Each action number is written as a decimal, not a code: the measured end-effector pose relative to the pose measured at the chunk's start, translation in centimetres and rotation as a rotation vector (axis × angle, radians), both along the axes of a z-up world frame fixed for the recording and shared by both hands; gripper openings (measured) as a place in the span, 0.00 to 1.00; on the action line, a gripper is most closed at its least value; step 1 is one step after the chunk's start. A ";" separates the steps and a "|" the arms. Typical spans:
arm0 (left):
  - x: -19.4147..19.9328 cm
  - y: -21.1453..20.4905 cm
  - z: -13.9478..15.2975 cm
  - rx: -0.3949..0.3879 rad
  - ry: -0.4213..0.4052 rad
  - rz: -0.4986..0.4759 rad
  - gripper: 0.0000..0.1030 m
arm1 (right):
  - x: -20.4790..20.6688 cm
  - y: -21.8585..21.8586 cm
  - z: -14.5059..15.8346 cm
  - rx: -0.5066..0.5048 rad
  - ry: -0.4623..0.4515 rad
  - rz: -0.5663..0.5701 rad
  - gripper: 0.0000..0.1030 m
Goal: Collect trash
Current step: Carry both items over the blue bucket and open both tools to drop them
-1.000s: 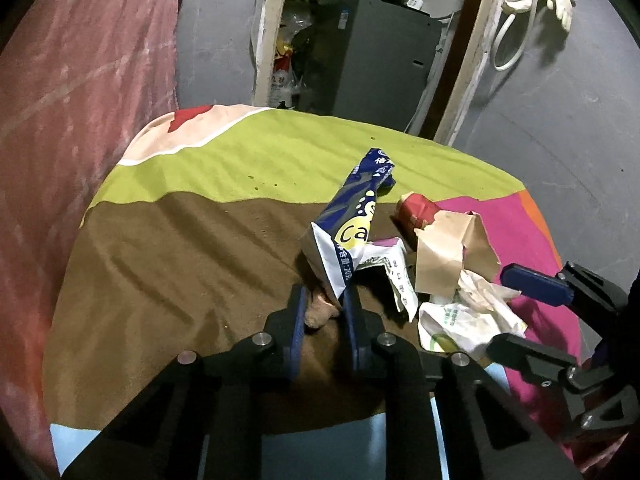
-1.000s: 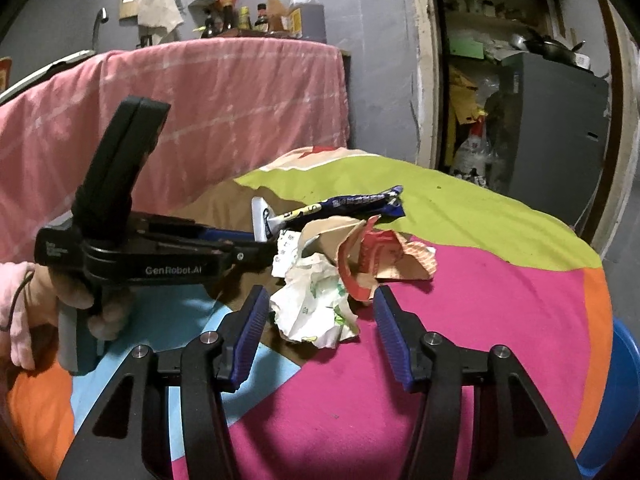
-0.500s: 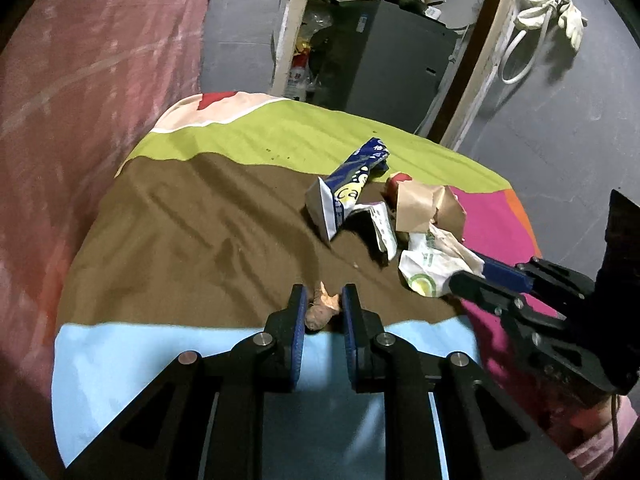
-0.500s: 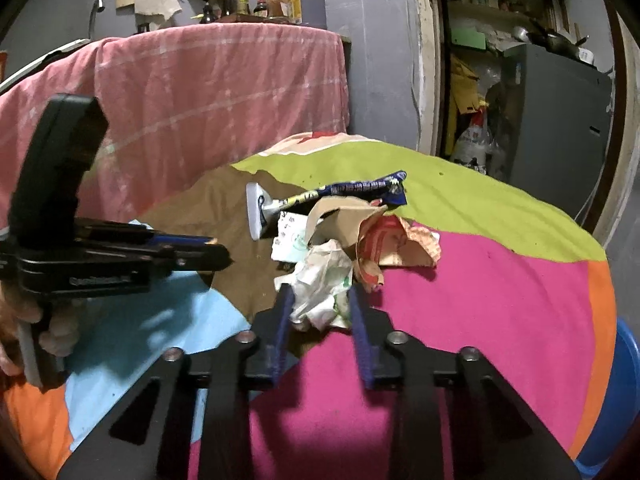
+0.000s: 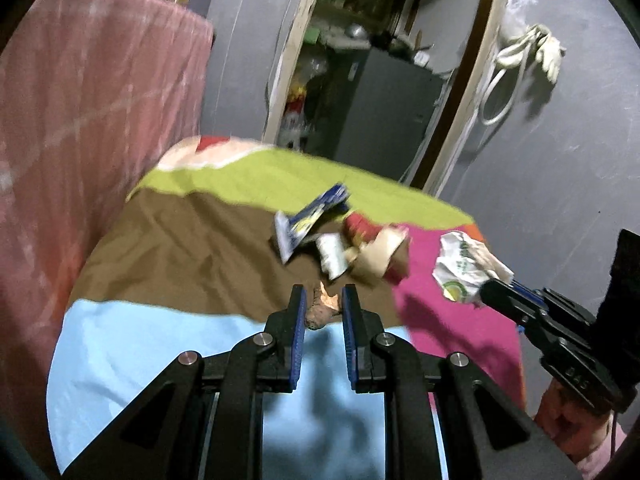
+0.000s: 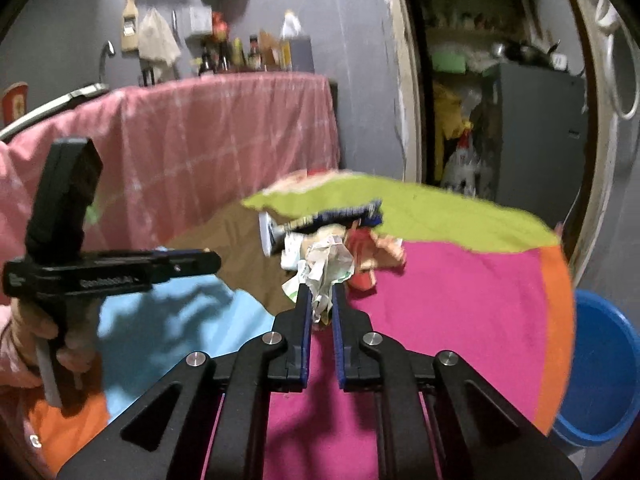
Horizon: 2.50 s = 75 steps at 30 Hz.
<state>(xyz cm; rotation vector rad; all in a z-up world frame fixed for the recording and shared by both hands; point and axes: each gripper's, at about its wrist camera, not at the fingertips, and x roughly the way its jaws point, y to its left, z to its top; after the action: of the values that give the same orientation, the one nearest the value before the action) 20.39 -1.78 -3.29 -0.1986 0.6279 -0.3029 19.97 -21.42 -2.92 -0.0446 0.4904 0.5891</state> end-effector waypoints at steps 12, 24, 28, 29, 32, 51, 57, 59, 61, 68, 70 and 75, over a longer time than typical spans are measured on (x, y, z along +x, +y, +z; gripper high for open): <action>-2.3 -6.4 7.4 -0.053 -0.345 -0.012 0.14 | -5.6 -4.5 7.1 0.056 -0.390 -0.128 0.07; -2.1 -15.0 11.7 -0.102 -0.589 -0.070 0.14 | -5.9 -11.6 11.3 0.003 -0.646 -0.416 0.07; -1.3 -18.3 11.7 -0.108 -0.616 -0.102 0.14 | -6.0 -14.5 11.1 -0.015 -0.677 -0.494 0.07; -1.0 -18.9 11.6 -0.107 -0.620 -0.108 0.14 | -5.9 -15.3 10.9 -0.023 -0.682 -0.513 0.07; -0.2 -21.2 11.1 -0.105 -0.614 -0.134 0.14 | -5.5 -17.1 10.4 -0.030 -0.671 -0.549 0.07; 7.6 -29.8 4.0 -0.050 -0.283 -0.266 0.14 | -0.8 -23.7 3.8 0.005 -0.360 -0.645 0.10; 10.8 -31.0 1.2 -0.030 -0.146 -0.281 0.14 | 1.2 -24.7 2.1 0.027 -0.222 -0.637 0.10; 11.3 -31.1 0.6 -0.027 -0.121 -0.280 0.14 | 1.5 -24.9 1.7 0.031 -0.198 -0.636 0.10; 11.5 -31.1 0.2 -0.022 -0.095 -0.283 0.14 | 1.8 -25.1 1.6 0.038 -0.175 -0.634 0.10; 12.0 -30.9 -0.9 -0.031 -0.044 -0.287 0.32 | 2.2 -25.7 1.3 0.047 -0.142 -0.642 0.20; 11.9 -30.6 -0.8 -0.040 -0.042 -0.284 0.32 | 2.4 -25.7 1.4 0.050 -0.138 -0.640 0.25; 11.6 -29.6 0.0 -0.053 -0.056 -0.264 0.32 | 2.6 -25.5 1.6 0.046 -0.141 -0.641 0.25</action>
<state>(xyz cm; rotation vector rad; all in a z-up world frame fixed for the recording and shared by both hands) 32.03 -31.39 -3.24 -0.1569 0.5915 -0.5785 22.56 -46.96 -1.34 0.1123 0.3263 -0.0325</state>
